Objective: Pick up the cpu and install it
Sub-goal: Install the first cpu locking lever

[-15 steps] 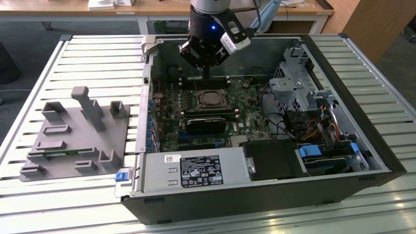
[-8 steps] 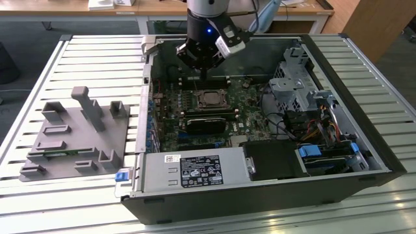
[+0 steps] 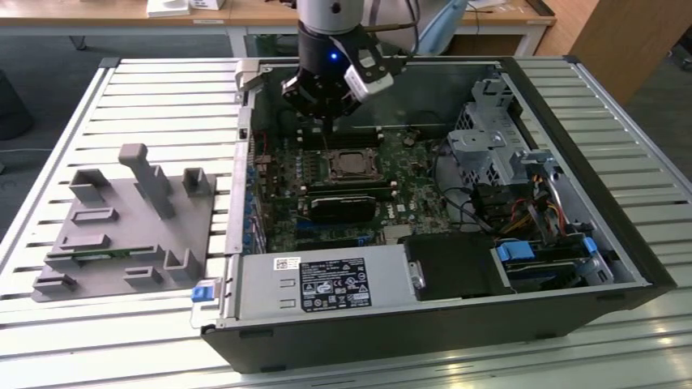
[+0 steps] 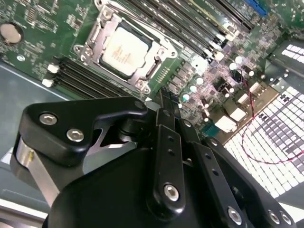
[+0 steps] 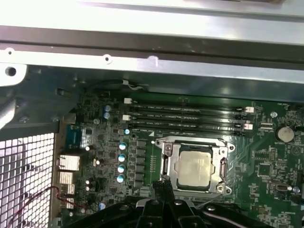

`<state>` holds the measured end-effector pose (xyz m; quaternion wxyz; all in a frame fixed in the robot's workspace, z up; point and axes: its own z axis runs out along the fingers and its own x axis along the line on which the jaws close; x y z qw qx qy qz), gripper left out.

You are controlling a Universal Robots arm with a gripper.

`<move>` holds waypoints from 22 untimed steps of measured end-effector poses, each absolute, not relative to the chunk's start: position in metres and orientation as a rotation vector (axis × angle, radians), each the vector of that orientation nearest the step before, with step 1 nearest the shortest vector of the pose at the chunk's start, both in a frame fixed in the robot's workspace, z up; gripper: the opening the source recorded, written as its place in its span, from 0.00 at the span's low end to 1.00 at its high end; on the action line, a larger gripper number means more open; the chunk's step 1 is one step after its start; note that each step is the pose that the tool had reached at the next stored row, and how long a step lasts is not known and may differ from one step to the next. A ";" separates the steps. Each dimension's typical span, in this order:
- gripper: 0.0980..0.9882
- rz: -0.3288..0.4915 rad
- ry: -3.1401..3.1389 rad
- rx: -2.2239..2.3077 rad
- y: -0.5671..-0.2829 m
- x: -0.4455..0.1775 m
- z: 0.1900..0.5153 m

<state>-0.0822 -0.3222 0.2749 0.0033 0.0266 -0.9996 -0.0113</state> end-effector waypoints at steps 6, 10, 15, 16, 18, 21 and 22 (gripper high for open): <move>0.01 -0.035 -3.134 0.083 -0.320 -0.090 0.273; 0.01 -0.035 -3.134 0.084 -0.316 -0.094 0.271; 0.01 -0.035 -3.134 0.084 -0.305 -0.099 0.267; 0.01 -0.035 -3.134 0.083 -0.303 -0.099 0.266; 0.01 -0.035 -3.134 0.083 -0.299 -0.100 0.264; 0.01 -0.036 -3.134 0.081 -0.295 -0.100 0.262; 0.01 -0.035 -3.134 0.080 -0.294 -0.100 0.262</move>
